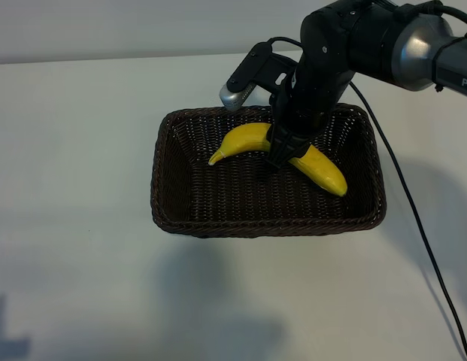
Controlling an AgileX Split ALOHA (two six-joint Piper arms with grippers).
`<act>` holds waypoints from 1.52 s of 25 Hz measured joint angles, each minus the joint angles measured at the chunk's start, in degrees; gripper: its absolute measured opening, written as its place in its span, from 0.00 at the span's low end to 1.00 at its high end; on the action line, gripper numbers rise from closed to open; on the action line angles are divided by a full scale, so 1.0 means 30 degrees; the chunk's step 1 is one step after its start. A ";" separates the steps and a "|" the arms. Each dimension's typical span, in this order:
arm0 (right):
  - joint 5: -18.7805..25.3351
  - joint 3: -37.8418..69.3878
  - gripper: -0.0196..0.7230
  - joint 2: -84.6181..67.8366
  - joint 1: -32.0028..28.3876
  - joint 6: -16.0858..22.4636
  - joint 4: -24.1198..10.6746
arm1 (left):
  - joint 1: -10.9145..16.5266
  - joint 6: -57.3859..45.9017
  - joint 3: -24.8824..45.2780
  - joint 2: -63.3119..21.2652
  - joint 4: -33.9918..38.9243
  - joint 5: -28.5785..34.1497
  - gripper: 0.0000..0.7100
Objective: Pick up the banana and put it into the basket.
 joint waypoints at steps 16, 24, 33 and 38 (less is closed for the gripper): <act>0.2272 -0.1468 0.87 -0.2132 -0.0440 0.2642 -0.2136 | 0.0000 0.0000 0.0023 0.0000 0.0000 0.0000 0.80; 0.1814 -0.1609 0.81 -0.2197 -0.5838 0.3963 -0.2791 | 0.0000 0.0000 0.0023 0.0000 0.0000 0.0000 0.80; 0.3187 -0.1609 0.81 -0.2197 -1.3147 0.5032 0.0147 | 0.0000 0.0000 0.0023 0.0000 0.0000 0.0000 0.80; 0.5609 -0.1609 0.81 -0.2197 -1.4587 0.5742 0.0166 | 0.0000 0.0000 0.0023 0.0000 0.0000 0.0000 0.80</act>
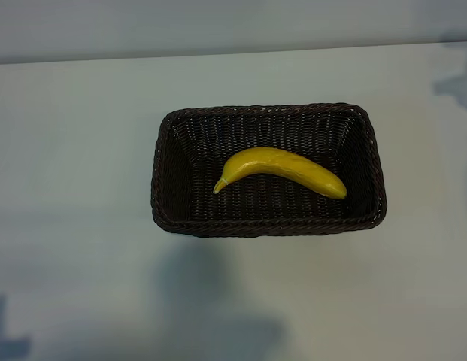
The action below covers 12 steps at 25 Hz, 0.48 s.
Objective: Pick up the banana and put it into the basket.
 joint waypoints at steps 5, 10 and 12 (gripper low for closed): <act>0.0981 -0.0015 0.81 0.0000 0.0019 0.0000 -0.0064 | 0.0000 0.0000 0.0000 0.0000 0.0000 0.0000 0.80; 0.0978 0.0507 0.81 -0.0227 0.0019 0.0078 -0.0064 | 0.0000 0.0000 0.0000 0.0000 0.0000 0.0000 0.80; 0.0962 0.1293 0.81 -0.0651 0.0019 0.0189 -0.0064 | 0.0000 0.0000 0.0000 0.0000 0.0000 0.0000 0.80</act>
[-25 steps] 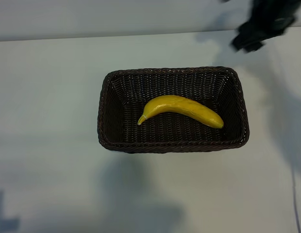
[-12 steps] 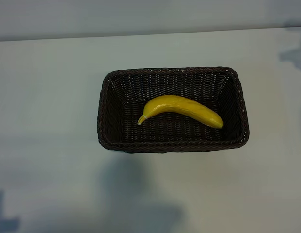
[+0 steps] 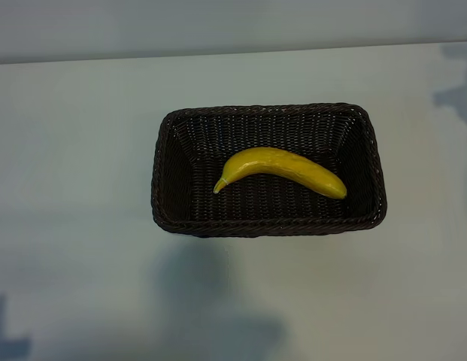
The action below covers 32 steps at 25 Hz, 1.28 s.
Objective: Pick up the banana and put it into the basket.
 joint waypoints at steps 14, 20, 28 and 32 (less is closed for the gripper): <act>0.0043 1.0291 0.81 -0.9122 0.0000 0.0589 -0.0141 | 0.0000 0.0000 0.0000 0.0000 0.0000 0.0000 0.80; -0.0811 1.4656 0.81 -1.5026 0.0000 0.0665 0.0205 | 0.0000 0.0000 0.0000 0.0000 0.0000 0.0000 0.80; -0.2596 1.8273 0.81 -2.4180 0.0000 0.0665 0.0203 | 0.0000 0.0000 0.0000 0.0000 0.0000 0.0000 0.80; -0.2883 1.9267 0.81 -2.8452 0.0000 0.0665 0.0099 | 0.0000 0.0000 0.0000 0.0000 0.0000 0.0000 0.80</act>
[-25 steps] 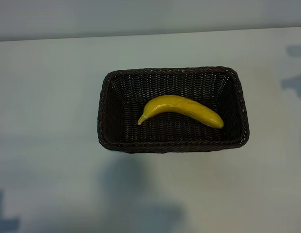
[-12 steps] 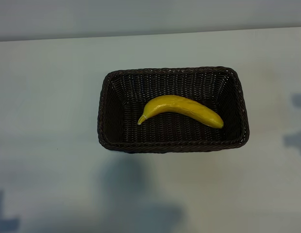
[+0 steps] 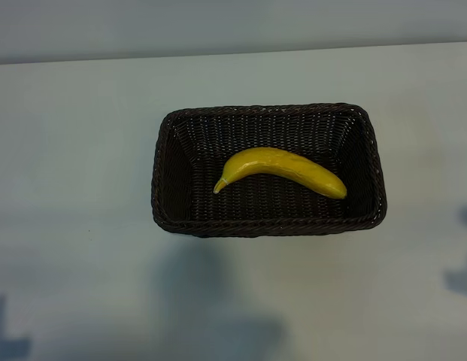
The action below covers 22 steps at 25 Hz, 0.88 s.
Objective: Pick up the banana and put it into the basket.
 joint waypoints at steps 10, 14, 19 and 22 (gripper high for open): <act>0.0764 0.0772 0.81 -0.6917 0.0000 0.0000 -0.0176 | 0.0000 0.0000 0.0000 0.0000 0.0000 0.0000 0.80; 0.0777 0.0795 0.81 -0.7352 0.0000 0.0000 -0.0176 | 0.0000 0.0000 0.0000 0.0000 0.0000 0.0000 0.80; 0.0777 0.0795 0.81 -0.7366 0.0000 0.0000 -0.0139 | 0.0000 0.0000 0.0000 0.0000 0.0000 0.0000 0.80; 0.0777 0.0795 0.81 -0.7366 0.0000 0.0000 -0.0122 | 0.0000 0.0000 0.0000 0.0000 0.0000 0.0000 0.80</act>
